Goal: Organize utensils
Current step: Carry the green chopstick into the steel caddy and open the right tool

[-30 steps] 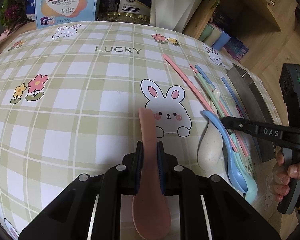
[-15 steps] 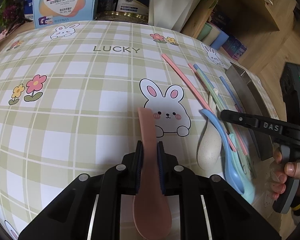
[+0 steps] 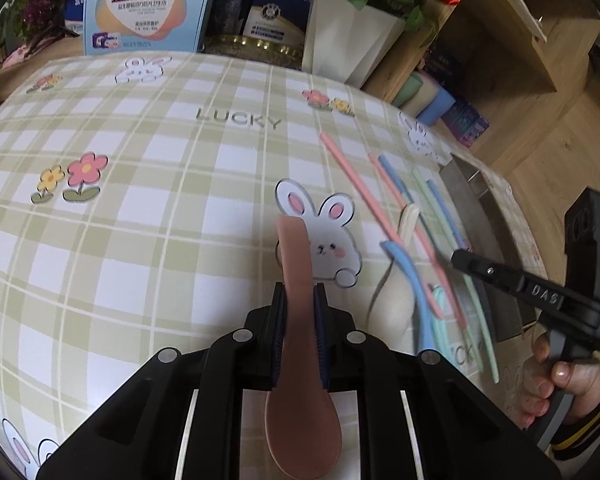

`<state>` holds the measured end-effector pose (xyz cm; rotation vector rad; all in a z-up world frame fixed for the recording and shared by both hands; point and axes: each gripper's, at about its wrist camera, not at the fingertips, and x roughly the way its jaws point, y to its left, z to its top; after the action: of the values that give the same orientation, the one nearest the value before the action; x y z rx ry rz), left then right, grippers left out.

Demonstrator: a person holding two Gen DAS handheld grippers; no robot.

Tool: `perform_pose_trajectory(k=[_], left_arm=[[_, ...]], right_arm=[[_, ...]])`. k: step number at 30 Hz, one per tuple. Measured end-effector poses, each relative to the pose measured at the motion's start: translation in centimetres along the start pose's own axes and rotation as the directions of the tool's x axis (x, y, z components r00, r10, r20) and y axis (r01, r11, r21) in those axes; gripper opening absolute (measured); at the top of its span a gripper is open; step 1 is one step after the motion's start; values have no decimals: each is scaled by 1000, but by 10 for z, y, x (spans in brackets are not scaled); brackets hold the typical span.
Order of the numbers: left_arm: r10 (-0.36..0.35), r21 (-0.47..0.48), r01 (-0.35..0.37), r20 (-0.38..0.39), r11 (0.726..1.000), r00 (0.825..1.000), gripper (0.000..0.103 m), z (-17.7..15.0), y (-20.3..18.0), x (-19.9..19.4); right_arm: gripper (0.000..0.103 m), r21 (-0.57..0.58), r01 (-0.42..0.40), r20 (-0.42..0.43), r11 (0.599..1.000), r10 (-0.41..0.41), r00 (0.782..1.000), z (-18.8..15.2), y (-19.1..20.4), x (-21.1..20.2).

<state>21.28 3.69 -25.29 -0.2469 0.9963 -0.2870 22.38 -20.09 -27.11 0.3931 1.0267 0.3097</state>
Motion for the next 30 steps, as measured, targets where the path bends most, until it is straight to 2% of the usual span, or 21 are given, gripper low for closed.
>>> perform_pose_trajectory(k=[7,13,20,30], left_arm=[[-26,9,26,20,1000,999,13,14,-27,-8],[-56,38,55,32,998,998,13,25,-64,-4],[-80,89,79,10,993,997,13,35,-113,16],[-88,99,90,-28,991,996,13,36,-144,40]], right_arm=[[6,6,-14,58,1000,13,998,9,-14,-29],[6,22,85,126,996,-87,988,33,-66,-67],[6,59,217,85,974,-221,971,45,-125,-71],[6,51,240,27,969,-242,970,45,-136,-58]])
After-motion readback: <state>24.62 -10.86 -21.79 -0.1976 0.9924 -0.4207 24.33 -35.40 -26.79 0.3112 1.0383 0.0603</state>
